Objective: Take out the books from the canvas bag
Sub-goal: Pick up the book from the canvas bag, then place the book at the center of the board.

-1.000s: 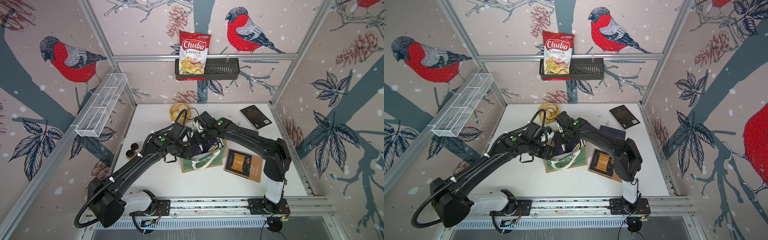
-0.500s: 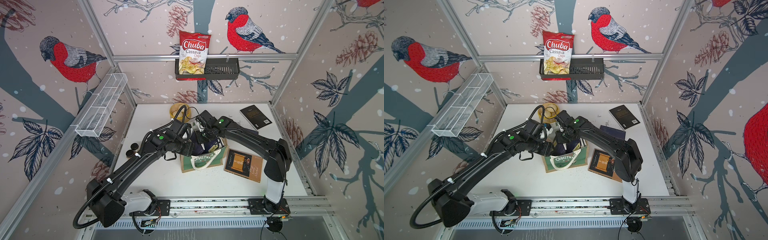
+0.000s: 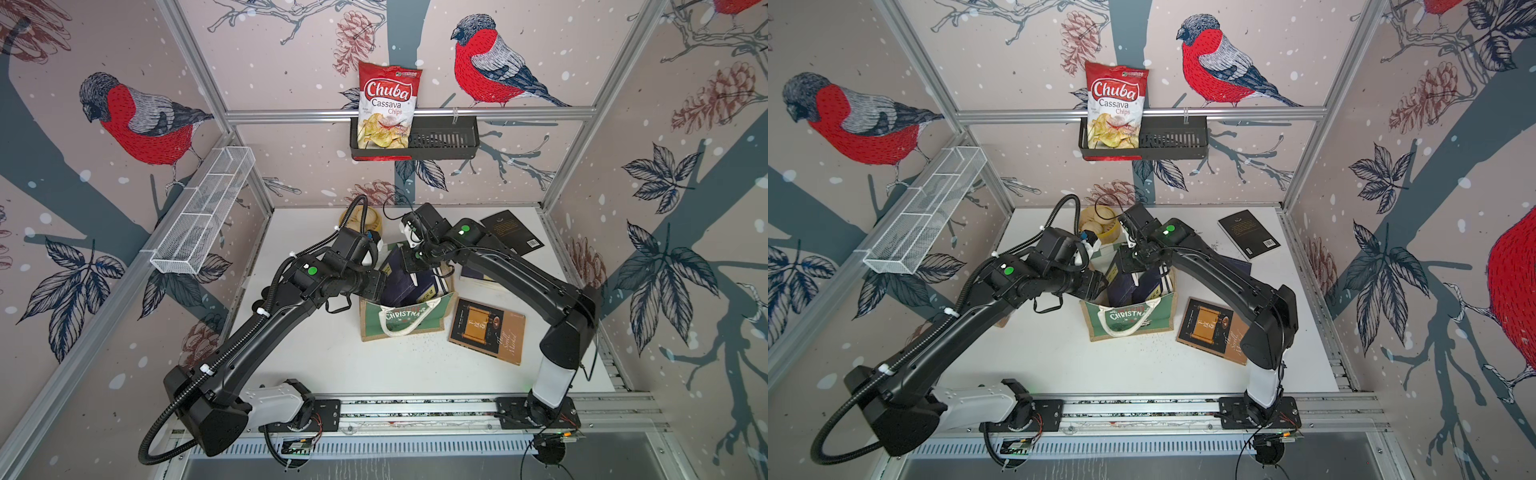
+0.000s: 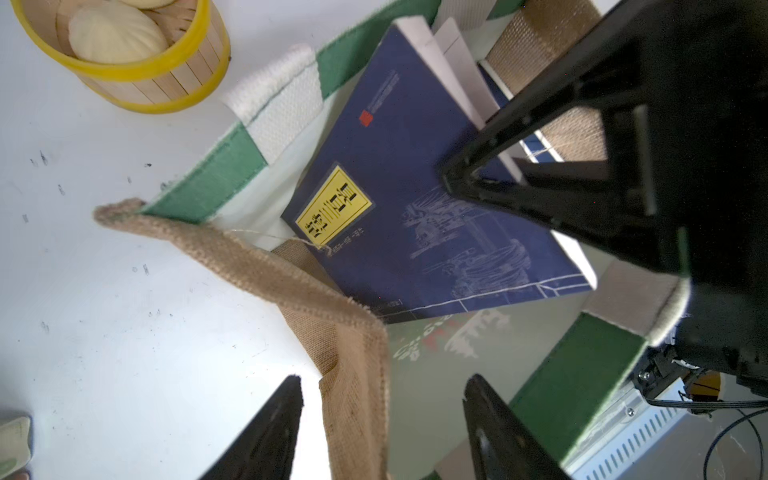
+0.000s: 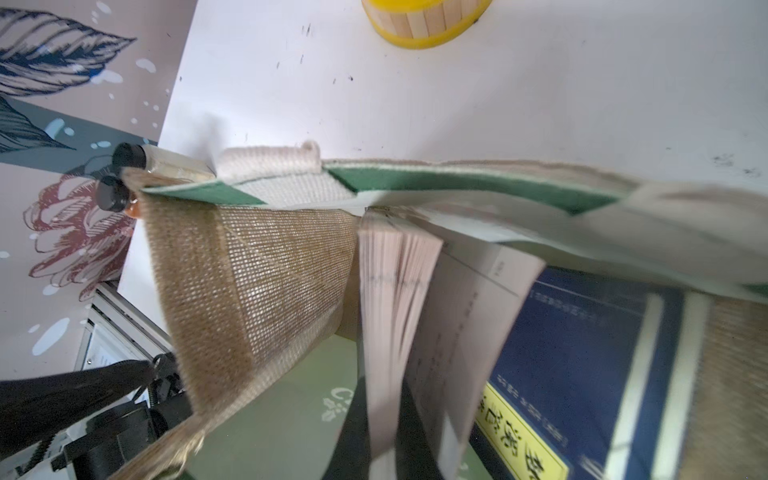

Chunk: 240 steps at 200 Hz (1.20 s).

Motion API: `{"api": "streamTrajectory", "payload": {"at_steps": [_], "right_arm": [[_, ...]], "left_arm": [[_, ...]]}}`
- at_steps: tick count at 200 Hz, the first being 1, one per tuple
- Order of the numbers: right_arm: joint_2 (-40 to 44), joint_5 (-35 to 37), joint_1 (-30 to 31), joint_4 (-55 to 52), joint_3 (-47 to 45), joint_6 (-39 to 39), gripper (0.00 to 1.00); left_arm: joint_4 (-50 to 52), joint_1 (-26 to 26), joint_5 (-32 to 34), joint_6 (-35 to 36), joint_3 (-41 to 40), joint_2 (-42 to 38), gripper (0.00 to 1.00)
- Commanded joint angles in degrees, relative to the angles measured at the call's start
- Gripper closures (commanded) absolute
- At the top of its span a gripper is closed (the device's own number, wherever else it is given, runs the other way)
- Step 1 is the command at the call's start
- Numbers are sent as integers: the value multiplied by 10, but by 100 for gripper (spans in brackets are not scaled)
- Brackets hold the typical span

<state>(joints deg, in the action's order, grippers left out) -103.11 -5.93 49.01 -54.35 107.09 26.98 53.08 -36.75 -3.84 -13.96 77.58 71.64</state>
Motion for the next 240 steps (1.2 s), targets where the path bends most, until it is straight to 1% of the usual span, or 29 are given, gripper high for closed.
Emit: {"api": "streamTrajectory", "payload": {"at_steps": [1, 17, 53, 75, 104, 122, 145, 176, 194, 221, 240], "right_arm": [[18, 4, -12, -8, 30, 6, 100], [25, 0, -20, -19, 56, 2, 100], [36, -1, -40, -40, 111, 6, 100], [55, -14, -55, -19, 121, 19, 100], [93, -18, -86, 23, 117, 46, 100], [122, -9, -125, 57, 94, 69, 100], [143, -27, -176, 116, 64, 88, 100], [162, -49, -240, 189, 21, 109, 100], [177, -49, -278, 243, -30, 121, 100], [201, -41, -332, 349, -132, 164, 100], [196, -13, -347, 403, -178, 175, 100]], "left_arm": [[-16, 8, 9, 2, 19, -2, 36], [-22, 25, 7, 6, 36, -1, 36], [-50, 82, 0, 3, 75, 3, 35], [-76, 95, -6, -11, 90, 18, 35], [-78, 96, -18, -15, 105, 46, 35], [-65, 96, -19, -12, 105, 56, 35], [-47, 96, -24, 0, 88, 65, 35], [-31, 96, -11, 11, 64, 66, 34], [-25, 96, -12, 14, 54, 72, 34], [-17, 96, -27, 21, 46, 87, 33], [-8, 96, -35, 18, 42, 98, 33]]}}
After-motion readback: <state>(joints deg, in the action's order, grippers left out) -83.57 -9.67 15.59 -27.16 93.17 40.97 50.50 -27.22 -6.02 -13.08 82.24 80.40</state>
